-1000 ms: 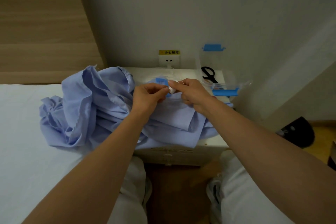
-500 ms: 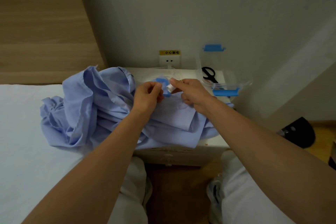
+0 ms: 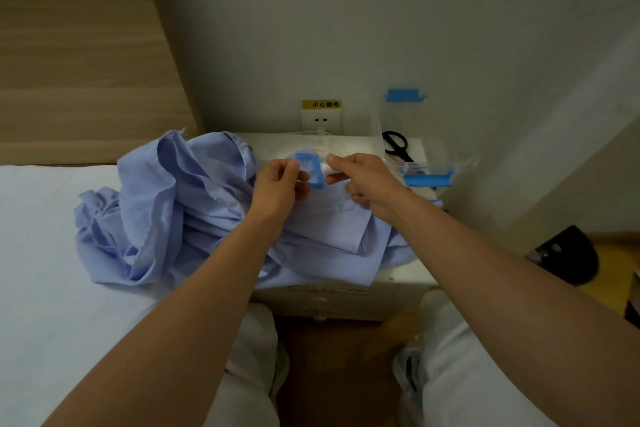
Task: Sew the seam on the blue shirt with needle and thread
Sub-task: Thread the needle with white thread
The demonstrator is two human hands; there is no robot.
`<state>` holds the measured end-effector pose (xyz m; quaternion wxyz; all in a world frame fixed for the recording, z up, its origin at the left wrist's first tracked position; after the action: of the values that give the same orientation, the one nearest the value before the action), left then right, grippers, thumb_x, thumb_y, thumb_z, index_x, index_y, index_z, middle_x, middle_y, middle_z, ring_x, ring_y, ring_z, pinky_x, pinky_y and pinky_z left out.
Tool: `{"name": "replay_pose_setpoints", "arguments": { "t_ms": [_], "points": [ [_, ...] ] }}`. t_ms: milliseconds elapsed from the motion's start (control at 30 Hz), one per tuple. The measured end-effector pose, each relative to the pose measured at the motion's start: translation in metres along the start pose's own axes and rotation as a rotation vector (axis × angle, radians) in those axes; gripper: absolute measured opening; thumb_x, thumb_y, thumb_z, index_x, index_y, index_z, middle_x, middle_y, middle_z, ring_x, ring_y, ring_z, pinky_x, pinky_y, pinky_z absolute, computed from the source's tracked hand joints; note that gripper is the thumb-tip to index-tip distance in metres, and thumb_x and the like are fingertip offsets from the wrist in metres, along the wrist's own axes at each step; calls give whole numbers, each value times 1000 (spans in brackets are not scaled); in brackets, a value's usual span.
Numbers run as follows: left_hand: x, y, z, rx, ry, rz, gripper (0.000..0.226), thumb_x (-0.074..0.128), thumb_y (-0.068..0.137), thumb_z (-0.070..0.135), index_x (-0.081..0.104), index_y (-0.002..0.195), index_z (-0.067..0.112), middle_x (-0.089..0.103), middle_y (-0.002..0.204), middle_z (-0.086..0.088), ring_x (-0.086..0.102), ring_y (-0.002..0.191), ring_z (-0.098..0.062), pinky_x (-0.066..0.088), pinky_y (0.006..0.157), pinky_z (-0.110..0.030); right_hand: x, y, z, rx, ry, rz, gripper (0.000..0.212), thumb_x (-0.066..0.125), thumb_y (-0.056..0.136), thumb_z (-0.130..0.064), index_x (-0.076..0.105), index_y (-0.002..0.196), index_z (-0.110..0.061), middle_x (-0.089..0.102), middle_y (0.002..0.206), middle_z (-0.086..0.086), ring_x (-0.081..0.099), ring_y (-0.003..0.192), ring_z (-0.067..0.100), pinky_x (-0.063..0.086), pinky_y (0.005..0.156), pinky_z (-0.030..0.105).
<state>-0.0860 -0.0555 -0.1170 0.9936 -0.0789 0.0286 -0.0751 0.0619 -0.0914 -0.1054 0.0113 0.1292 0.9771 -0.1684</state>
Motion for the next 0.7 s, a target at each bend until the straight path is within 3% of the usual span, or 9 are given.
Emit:
{"name": "replay_pose_setpoints", "arguments": {
  "t_ms": [100, 200, 333, 400, 500, 600, 700],
  "points": [
    [-1, -2, 2, 3, -10, 4, 19, 42, 103, 22, 55, 106, 9, 64, 90, 0, 60, 74, -10, 54, 69, -19, -1, 2, 2, -16, -67, 56, 21, 67, 89, -29, 59, 93, -10, 70, 92, 10, 37, 31, -1, 29, 35, 13],
    [-2, -2, 5, -7, -84, 18, 21, 40, 103, 22, 54, 109, 8, 66, 94, -1, 62, 75, -11, 55, 74, -22, 0, 5, 4, -21, -134, 93, 22, 66, 90, -32, 59, 97, -12, 70, 89, 5, 44, 44, 0, 31, 37, 13],
    [-3, 0, 10, 12, -231, 4, 19, 38, 104, 19, 54, 97, 10, 68, 94, -5, 64, 68, -10, 55, 69, -22, -1, 7, 5, -73, -171, 78, 20, 62, 92, -30, 65, 99, -12, 69, 84, 4, 47, 43, -2, 31, 41, 13],
    [-2, -1, 11, 26, -292, -29, 21, 37, 104, 18, 53, 93, 11, 69, 95, -6, 66, 68, -10, 55, 69, -22, 1, 10, 6, -132, -222, 73, 17, 65, 90, -27, 69, 98, -13, 69, 82, 1, 54, 51, -6, 39, 52, 14],
    [0, -1, 12, 44, -350, -59, 23, 37, 104, 16, 53, 90, 8, 68, 93, -9, 68, 69, -11, 57, 70, -23, 2, 11, 8, -204, -268, 81, 11, 72, 84, -23, 69, 92, -17, 65, 77, -2, 60, 73, 9, 48, 71, 24],
    [1, -2, 12, 58, -339, -46, 24, 37, 104, 16, 55, 89, 8, 66, 87, -10, 68, 69, -11, 57, 70, -23, 2, 12, 8, -264, -334, 76, 13, 74, 82, -22, 67, 92, -19, 65, 81, -3, 58, 75, 8, 47, 71, 23],
    [-2, -1, 11, 48, -336, 4, 22, 39, 103, 16, 55, 89, 9, 65, 81, -7, 66, 66, -10, 56, 69, -23, 2, 12, 8, -208, -249, 66, 13, 72, 85, -28, 68, 90, -17, 70, 82, 1, 65, 85, 15, 49, 78, 27]
  ]
}}
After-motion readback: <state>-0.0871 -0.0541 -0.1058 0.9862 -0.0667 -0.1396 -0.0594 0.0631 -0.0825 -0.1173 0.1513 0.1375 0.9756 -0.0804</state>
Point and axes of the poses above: each hand's wrist, its own y-axis towards the middle knuckle, its own x-axis out of the palm, z = x × y, the point moved 3 cm from there along y, towards the middle knuckle
